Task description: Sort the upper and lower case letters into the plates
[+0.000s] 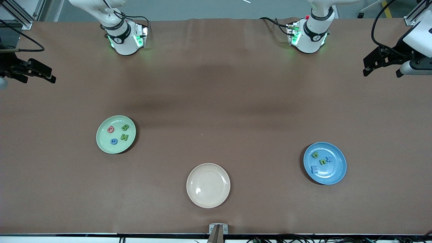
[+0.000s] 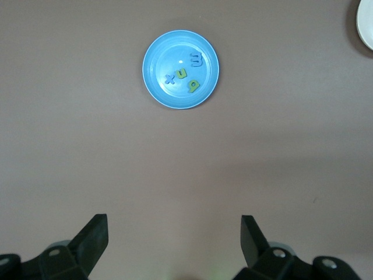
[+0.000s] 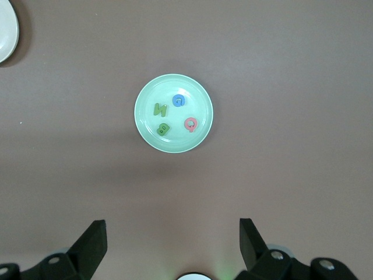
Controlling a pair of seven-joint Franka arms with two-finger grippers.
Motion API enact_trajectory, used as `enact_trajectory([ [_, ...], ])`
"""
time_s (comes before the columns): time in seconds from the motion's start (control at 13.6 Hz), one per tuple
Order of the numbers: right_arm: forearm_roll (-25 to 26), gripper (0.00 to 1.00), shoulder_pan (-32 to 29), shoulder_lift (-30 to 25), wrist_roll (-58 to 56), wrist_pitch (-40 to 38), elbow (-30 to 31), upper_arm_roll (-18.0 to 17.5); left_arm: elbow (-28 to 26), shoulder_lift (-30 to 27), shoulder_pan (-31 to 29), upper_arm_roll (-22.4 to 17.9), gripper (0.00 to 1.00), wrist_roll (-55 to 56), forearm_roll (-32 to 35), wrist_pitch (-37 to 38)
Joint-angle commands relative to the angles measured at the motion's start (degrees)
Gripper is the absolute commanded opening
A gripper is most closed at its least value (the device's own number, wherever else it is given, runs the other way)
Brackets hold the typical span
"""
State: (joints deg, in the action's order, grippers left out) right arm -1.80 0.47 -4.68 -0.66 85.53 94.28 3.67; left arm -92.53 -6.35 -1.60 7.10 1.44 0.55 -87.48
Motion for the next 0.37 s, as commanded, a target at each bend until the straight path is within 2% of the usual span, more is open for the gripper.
enact_trajectory([
  [0.0,1.62,1.00,-1.35,-2.17,-0.74,0.87,2.22,-1.21,1.21,0.29,0.01,-0.25,1.00,-0.48,-1.08,1.17],
  [0.29,1.71,1.00,-1.26,-2.17,-0.74,1.04,2.22,-1.21,1.21,0.37,0.01,-0.25,1.00,-0.04,-1.17,1.17],
])
